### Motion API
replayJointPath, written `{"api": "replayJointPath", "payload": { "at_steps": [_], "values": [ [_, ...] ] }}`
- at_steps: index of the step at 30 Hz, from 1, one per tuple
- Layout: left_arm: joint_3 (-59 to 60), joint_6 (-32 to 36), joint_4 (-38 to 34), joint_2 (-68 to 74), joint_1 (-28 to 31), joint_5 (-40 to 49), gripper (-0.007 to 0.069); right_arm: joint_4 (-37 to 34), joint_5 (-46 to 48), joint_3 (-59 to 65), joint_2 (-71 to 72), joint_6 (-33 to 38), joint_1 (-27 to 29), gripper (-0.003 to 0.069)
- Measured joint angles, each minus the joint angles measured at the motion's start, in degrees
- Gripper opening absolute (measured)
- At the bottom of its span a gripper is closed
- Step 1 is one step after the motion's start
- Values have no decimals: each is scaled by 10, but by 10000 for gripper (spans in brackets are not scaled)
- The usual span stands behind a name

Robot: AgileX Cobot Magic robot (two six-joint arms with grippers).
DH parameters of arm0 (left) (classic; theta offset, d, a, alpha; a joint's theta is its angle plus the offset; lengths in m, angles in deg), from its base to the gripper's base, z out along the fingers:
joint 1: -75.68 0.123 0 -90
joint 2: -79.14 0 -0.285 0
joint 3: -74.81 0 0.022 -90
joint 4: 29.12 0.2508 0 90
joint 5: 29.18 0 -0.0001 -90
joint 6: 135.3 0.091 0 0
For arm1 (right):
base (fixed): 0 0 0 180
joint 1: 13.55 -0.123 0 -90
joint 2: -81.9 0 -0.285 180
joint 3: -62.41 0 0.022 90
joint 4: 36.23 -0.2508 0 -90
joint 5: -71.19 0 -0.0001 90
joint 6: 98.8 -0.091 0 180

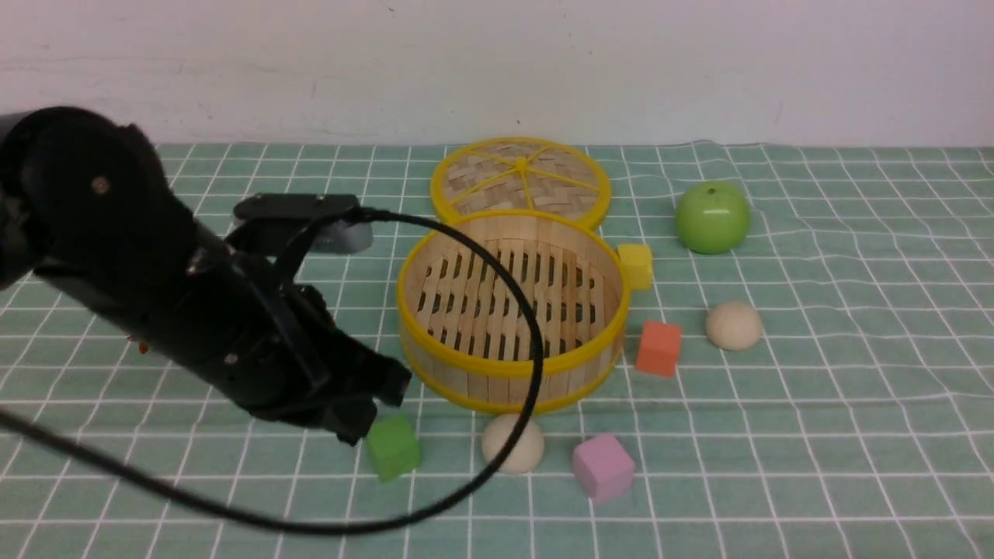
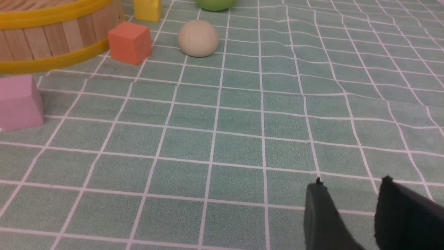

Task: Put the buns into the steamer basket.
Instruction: Use the left arm to grab a steamed stuffed bun

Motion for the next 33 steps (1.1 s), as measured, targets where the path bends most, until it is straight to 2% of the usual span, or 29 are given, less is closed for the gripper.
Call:
{"api": "replayJointPath", "payload": {
  "at_steps": [6,13,15,21,25,30,33],
  "values": [
    [-100,-4,15,115,67,22,-14,0,0,0,0,0,0,240],
    [-193,-4,64,226,105,30,-8,0,0,0,0,0,0,240],
    [-208,-4,81,245,106,29,12,0,0,0,0,0,0,240],
    [-236,-4,102,307,106,-19,173,0,0,0,0,0,0,240],
    [-237,-4,104,322,106,-46,249,0,0,0,0,0,0,240],
    [-238,-4,104,330,106,-54,269,0,0,0,0,0,0,240],
    [-239,-4,101,337,106,-56,250,0,0,0,0,0,0,240]
  ]
}}
